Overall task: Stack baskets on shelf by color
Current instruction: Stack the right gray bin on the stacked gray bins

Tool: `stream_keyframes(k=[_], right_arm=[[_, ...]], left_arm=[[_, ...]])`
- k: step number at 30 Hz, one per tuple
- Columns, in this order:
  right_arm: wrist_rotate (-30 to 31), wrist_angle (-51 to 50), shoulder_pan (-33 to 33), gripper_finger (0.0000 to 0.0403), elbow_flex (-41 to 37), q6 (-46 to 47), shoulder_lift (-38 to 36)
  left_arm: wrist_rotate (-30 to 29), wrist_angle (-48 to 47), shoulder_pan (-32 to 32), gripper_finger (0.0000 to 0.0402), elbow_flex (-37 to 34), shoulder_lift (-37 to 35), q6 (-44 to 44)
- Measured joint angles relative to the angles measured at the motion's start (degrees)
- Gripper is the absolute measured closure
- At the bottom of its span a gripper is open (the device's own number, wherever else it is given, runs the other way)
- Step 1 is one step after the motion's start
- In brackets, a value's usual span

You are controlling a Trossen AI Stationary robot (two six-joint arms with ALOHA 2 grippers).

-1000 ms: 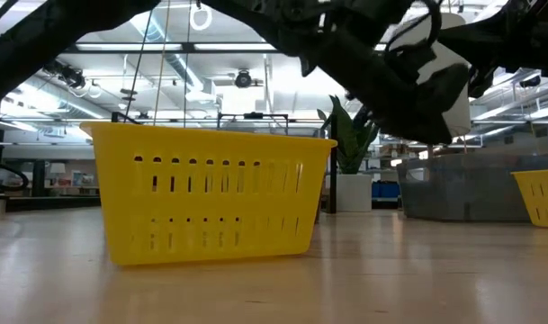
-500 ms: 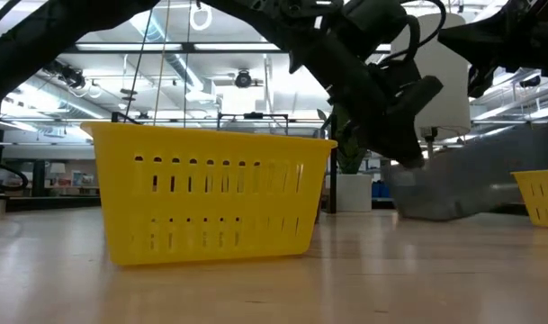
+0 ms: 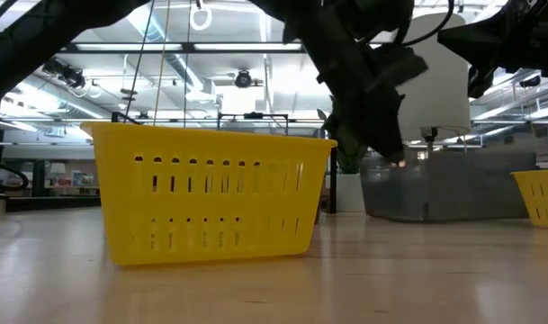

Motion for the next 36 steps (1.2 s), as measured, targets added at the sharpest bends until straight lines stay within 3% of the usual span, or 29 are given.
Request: stream_keyframes(k=[13, 17, 27, 36], right_arm=[[0.00, 0.05, -0.02, 0.0391, 0.00, 0.00, 0.00], [0.02, 0.05, -0.01, 0.0391, 0.00, 0.00, 0.00], [0.00, 0.03, 0.00, 0.0391, 0.00, 0.00, 0.00], [0.00, 0.03, 0.00, 0.0391, 0.00, 0.00, 0.00]], left_arm=[[4.20, -13.35, 0.02, 0.0363, 8.70, 0.02, 0.18], [4.20, -11.48, -0.17, 0.0368, 10.67, 0.00, 0.16], [-3.24, -4.73, -1.37, 0.0371, 6.47, 0.44, -0.12], [-3.62, -6.55, -0.91, 0.0389, 1.87, 0.38, -2.56]])
